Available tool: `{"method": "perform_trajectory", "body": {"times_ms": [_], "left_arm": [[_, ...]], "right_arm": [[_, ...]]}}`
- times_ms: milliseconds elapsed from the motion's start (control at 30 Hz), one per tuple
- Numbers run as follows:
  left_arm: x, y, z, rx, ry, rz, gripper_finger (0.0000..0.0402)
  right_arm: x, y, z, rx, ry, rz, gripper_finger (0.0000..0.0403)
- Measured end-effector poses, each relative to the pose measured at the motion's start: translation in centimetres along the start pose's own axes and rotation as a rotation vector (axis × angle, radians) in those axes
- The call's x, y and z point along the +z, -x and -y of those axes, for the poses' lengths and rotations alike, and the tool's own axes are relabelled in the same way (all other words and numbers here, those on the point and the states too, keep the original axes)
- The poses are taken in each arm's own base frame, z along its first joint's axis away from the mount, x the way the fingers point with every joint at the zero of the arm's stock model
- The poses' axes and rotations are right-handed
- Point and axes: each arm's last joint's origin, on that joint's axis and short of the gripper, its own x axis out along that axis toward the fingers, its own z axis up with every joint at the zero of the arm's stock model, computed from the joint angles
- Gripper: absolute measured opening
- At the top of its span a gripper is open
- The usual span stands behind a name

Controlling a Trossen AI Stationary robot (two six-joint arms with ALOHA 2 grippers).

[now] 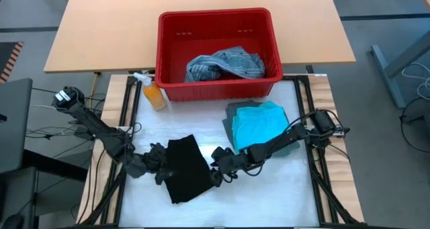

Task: Fold Laundry from Bin
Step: Fold the black shirt

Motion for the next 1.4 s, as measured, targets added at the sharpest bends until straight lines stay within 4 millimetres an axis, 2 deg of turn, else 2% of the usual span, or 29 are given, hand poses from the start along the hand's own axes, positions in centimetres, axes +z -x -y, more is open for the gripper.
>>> {"method": "perform_trajectory", "body": {"times_ms": [133, 333, 467, 600, 733, 900, 1033, 1133, 1400], "left_arm": [[2.1, 0.3, 0.8, -0.058, 0.037, -0.108, 0.0306], [2.7, 1.5, 0.2, 0.197, 0.033, -0.222, 0.0304], [2.1, 2.2, 0.2, 0.258, 0.089, -0.18, 0.0304], [-0.1, 3.1, -0.4, 0.371, 0.145, -0.199, 0.0303], [-1.9, 3.9, -0.9, 0.433, 0.202, -0.104, 0.0303], [-4.1, 2.8, -1.6, 0.433, 0.27, -0.104, 0.0303], [-4.7, 1.8, -1.6, 0.415, 0.264, 0.006, 0.0303], [-5.4, 0.9, -2.2, 0.503, 0.242, -0.073, 0.0303], [-7.0, -1.4, -2.7, 0.526, 0.234, -0.026, 0.0303]], "right_arm": [[0.1, 0.0, 0.2, -0.006, 0.001, -0.006, 0.0261], [-0.5, 0.0, 0.6, -0.059, 0.021, -0.046, 0.0261], [-1.0, 0.0, 0.7, -0.065, 0.002, -0.037, 0.0261], [-1.9, 0.1, 0.9, -0.085, -0.012, -0.024, 0.0261], [-2.1, 0.1, 0.8, -0.079, -0.017, -0.018, 0.0261], [-1.9, 0.1, 0.7, -0.06, -0.029, 0.005, 0.026], [-1.8, 0.1, 0.6, -0.069, -0.036, 0.042, 0.026], [-2.0, 0.1, 0.5, -0.074, -0.048, 0.049, 0.026], [-3.9, -2.6, 1.1, -0.047, -0.091, 0.061, 0.026]]}}
